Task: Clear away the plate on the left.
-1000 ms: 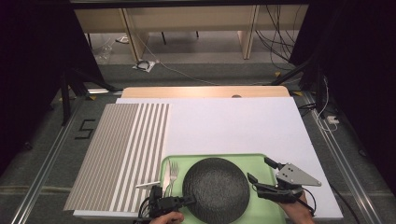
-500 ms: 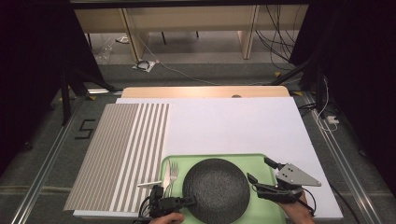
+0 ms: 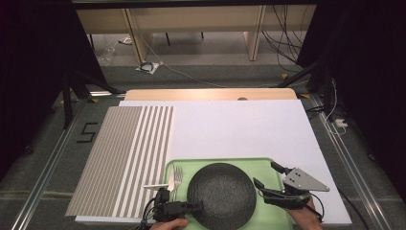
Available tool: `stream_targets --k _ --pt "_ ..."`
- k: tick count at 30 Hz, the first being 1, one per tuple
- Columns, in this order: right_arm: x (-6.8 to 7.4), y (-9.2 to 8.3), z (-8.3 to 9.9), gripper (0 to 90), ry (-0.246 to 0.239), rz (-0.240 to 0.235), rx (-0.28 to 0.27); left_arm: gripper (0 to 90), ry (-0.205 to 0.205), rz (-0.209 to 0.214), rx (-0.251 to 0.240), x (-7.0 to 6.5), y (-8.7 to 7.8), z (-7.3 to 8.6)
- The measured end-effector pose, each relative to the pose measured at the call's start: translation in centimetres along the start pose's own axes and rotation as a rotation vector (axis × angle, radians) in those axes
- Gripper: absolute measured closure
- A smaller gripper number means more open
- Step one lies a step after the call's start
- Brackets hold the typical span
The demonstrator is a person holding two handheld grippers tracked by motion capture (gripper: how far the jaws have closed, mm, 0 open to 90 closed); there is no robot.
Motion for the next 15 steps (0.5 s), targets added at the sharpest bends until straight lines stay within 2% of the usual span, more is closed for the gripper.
stream_targets --k 5,6,12,15 --pt "0.01 -0.01 -0.01 22.1 0.001 0.0 -0.002 55.0 0.034 -0.019 -0.002 -0.17 -0.21 -0.1" --pt "0.0 -0.02 -0.01 22.1 0.001 0.0 -0.002 54.9 0.06 -0.036 -0.01 -0.22 -0.32 -0.16" --pt "0.03 0.0 -0.01 22.1 0.002 0.0 -0.001 52.0 0.082 -0.048 -0.028 -0.31 -0.77 -0.55" --pt "0.03 0.0 -0.01 22.1 0.002 -0.001 0.0 50.3 0.11 -0.06 -0.032 -0.42 -0.96 -0.7"
Point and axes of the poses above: each handheld gripper's, and its own axes: y roughly forward along the jaws, z roughly out of its underside, x roughly to its left, the point moved 6 cm from there along y, roughly forward along the jaws, and after that the axes turned 5 degrees about -z, right-handed, at the moved point
